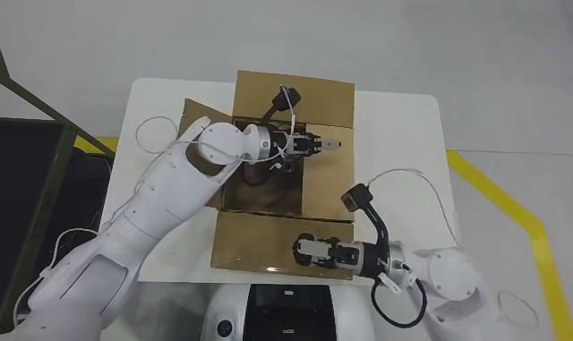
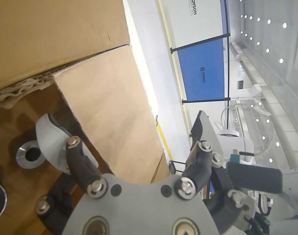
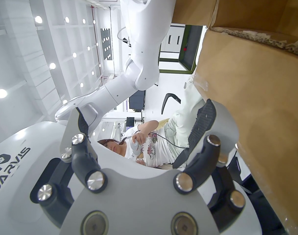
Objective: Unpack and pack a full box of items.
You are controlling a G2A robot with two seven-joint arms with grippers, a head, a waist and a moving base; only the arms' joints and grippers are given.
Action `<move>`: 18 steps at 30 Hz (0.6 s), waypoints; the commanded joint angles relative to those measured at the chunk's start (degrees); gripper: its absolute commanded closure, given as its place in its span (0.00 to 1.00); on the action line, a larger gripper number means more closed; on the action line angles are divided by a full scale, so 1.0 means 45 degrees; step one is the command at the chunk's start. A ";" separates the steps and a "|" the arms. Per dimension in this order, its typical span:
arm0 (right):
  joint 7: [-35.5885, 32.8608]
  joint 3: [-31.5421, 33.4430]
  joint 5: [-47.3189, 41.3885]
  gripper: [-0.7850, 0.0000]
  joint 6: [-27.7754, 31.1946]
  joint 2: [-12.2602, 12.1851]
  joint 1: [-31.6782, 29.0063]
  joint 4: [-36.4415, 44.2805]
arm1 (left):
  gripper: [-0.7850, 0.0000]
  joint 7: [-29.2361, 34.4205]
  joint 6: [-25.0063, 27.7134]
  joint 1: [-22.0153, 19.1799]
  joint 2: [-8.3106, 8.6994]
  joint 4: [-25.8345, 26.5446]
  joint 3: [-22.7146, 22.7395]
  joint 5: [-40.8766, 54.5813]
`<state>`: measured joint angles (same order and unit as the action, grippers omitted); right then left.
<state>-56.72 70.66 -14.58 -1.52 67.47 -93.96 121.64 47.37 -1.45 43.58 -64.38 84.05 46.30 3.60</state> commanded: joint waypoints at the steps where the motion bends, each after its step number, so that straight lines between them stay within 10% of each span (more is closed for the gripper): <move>1: -0.0025 -0.0221 -0.0001 0.00 -0.0149 0.0000 0.0265 -0.0179 | 0.00 -0.0062 0.0239 -0.0028 -0.0080 -0.0138 -0.0046 0.0250; 18: 0.2235 -0.1369 0.1414 0.00 -0.1622 -0.0002 0.1255 -0.0803 | 0.00 0.0142 0.1761 0.1176 0.0046 0.1535 0.1812 0.2914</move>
<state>-48.60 64.55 -9.18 -8.38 67.46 -88.19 117.76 47.41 6.68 48.55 -64.23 90.35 54.19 16.43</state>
